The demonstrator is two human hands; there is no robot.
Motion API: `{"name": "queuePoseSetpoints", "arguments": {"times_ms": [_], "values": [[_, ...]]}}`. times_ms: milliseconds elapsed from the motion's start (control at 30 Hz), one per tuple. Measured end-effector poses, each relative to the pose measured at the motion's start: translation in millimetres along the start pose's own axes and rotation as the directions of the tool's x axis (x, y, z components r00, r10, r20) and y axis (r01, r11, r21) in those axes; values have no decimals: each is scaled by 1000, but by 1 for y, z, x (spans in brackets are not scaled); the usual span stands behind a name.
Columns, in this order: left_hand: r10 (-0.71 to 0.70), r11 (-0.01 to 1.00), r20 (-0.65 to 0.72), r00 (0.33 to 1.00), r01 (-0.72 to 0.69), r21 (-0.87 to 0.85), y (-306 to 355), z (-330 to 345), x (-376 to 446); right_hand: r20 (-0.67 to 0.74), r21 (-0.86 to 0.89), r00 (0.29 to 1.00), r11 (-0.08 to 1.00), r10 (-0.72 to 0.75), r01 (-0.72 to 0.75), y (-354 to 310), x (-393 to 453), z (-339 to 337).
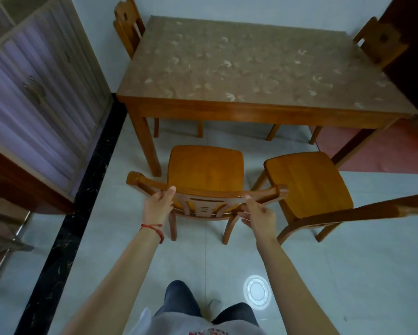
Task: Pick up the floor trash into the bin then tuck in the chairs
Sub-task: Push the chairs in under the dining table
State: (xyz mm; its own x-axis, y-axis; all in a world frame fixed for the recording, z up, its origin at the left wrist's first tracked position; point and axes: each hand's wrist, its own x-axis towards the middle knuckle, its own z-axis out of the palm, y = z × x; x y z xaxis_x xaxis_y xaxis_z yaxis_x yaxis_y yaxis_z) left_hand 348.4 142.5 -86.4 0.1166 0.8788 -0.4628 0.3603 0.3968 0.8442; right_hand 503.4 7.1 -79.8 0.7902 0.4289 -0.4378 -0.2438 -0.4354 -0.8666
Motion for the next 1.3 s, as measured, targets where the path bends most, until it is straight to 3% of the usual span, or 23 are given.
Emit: {"name": "queuePoseSetpoints", "arguments": {"times_ms": [167,533,833,1100,1300], "values": [[23,999,-39,999,-22,31,-3,3,13,-8,65,999,997,47,-47,-5,12,14],[57,997,-94,994,-53,50,-9,11,27,-84,-2,996,1000,-12,12,-1,20,32],[160,987,-64,985,-157,43,0,19,28,-121,7,992,999,-39,40,-7,34,31],[135,989,-62,989,-138,-50,25,30,54,-110,29,992,998,-55,59,-30,60,41],[111,994,-81,991,-112,-7,43,42,86,-103,19,991,996,-86,88,-45,91,53]]}}
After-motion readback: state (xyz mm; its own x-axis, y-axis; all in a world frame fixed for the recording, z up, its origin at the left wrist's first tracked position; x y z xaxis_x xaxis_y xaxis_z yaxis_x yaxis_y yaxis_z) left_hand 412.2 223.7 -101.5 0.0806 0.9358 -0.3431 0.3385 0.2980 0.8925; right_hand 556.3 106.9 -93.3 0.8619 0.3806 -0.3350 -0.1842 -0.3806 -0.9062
